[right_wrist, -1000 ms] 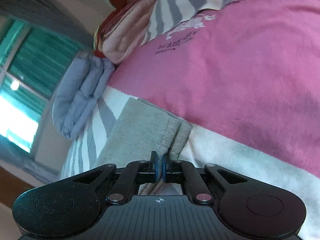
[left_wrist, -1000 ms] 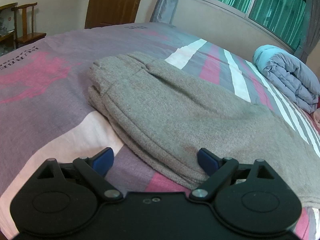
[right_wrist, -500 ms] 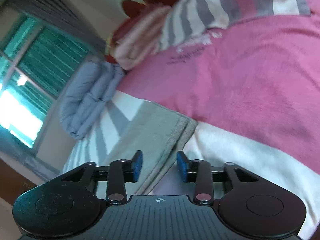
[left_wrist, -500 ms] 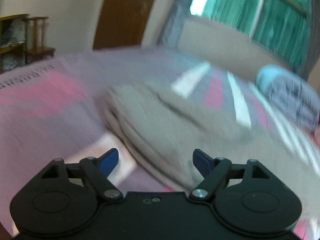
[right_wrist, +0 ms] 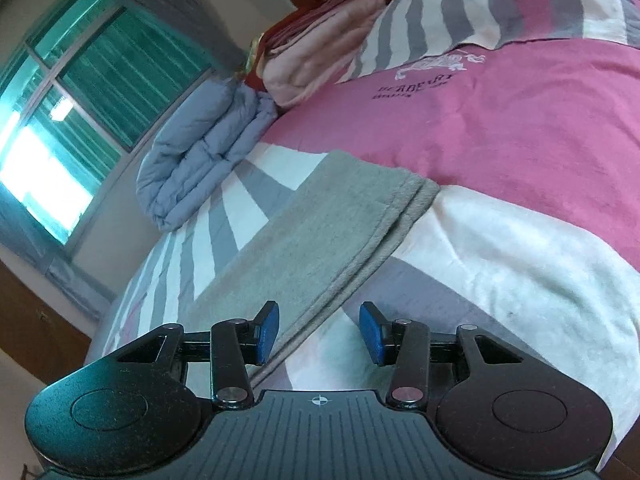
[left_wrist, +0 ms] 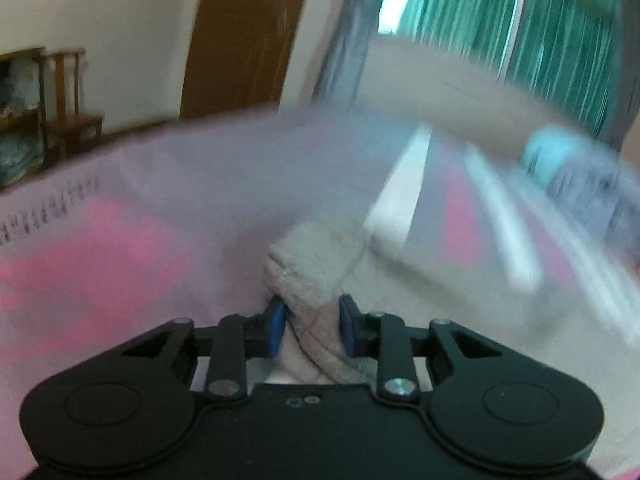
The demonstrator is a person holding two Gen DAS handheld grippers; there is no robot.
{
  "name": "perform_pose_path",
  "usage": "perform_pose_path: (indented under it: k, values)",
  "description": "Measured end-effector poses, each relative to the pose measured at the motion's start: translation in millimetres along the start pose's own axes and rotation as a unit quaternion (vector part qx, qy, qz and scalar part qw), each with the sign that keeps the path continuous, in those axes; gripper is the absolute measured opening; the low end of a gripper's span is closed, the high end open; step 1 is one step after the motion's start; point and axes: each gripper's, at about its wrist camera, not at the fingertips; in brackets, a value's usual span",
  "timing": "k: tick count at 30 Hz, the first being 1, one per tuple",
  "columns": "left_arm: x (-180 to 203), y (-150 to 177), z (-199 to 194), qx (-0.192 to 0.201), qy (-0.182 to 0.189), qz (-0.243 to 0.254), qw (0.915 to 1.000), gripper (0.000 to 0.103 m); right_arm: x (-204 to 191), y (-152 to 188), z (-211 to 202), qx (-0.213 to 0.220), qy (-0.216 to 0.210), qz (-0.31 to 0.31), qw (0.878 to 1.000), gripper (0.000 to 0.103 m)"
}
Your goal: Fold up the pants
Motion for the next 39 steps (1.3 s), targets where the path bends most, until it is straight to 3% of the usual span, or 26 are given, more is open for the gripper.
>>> perform_pose_path:
  k: [2,5,6,7,10,15,19,21,24,26,27,28,32,35,39]
  values:
    - [-1.1,3.2,-4.1,0.007,0.003,0.010,0.9999,0.023,4.7,0.8,2.3,-0.003,0.003,0.018,1.000,0.045]
    - [-0.4,5.2,-23.5,0.023,-0.010,-0.003,0.9997,0.043,10.1,-1.1,-1.9,0.005,0.000,0.029,1.000,0.047]
    - [-0.9,6.6,-31.5,0.033,-0.007,-0.012,0.9994,0.064,12.1,-2.2,-4.3,0.010,-0.002,0.031,0.999,0.053]
    - [-0.9,11.1,-40.6,0.045,0.007,-0.018,0.9988,0.079,16.2,-3.3,-6.7,0.016,-0.002,0.039,0.999,0.068]
    - [13.8,25.4,-58.9,0.048,0.036,-0.007,0.9982,0.080,32.7,-9.8,-11.5,0.039,-0.012,0.083,0.996,0.072]
    - [51.0,47.5,-52.9,0.006,0.061,0.004,0.9981,0.081,57.3,-27.0,-0.6,0.048,-0.016,0.135,0.990,0.072]
    - [68.2,73.0,-32.9,-0.049,0.049,0.017,0.9975,0.087,60.6,-41.9,20.5,0.031,-0.019,0.133,0.990,0.071]
    - [68.9,82.6,-27.3,-0.035,0.039,0.015,0.9985,0.090,55.5,-49.7,34.0,0.012,-0.019,0.114,0.993,0.071]
    - [70.2,88.0,-21.3,-0.030,0.031,0.016,0.9989,0.094,45.8,-54.1,51.8,-0.010,-0.015,0.090,0.996,0.058]
    - [73.6,87.8,-18.4,-0.032,0.024,0.024,0.9989,0.096,43.3,-52.8,61.2,-0.021,-0.010,0.087,0.996,0.034]
    - [75.1,88.6,-18.9,-0.032,0.023,0.026,0.9989,0.096,44.0,-52.1,64.5,-0.025,-0.002,0.087,0.996,0.027]
    - [76.2,88.1,-18.5,-0.033,0.022,0.028,0.9988,0.096,46.4,-51.9,66.9,-0.031,0.002,0.089,0.996,0.012]
    - [75.1,92.3,-23.6,-0.032,0.023,0.031,0.9988,0.097,50.6,-55.6,38.2,0.027,-0.032,0.069,0.997,0.009]
    - [79.0,91.6,-19.5,-0.033,0.022,0.030,0.9987,0.097,74.9,-37.3,55.4,-0.018,-0.010,0.093,0.995,0.005]
    - [76.4,92.3,-21.1,-0.034,0.026,0.028,0.9987,0.097,65.4,-41.5,53.4,-0.017,-0.004,0.062,0.998,0.006]
Point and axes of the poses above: each gripper's, at about its wrist camera, not at the fingertips, and z roughly the way its jaws point, x to its right, y to its underside, and after that the axes turned 11 degrees about -z, right-handed
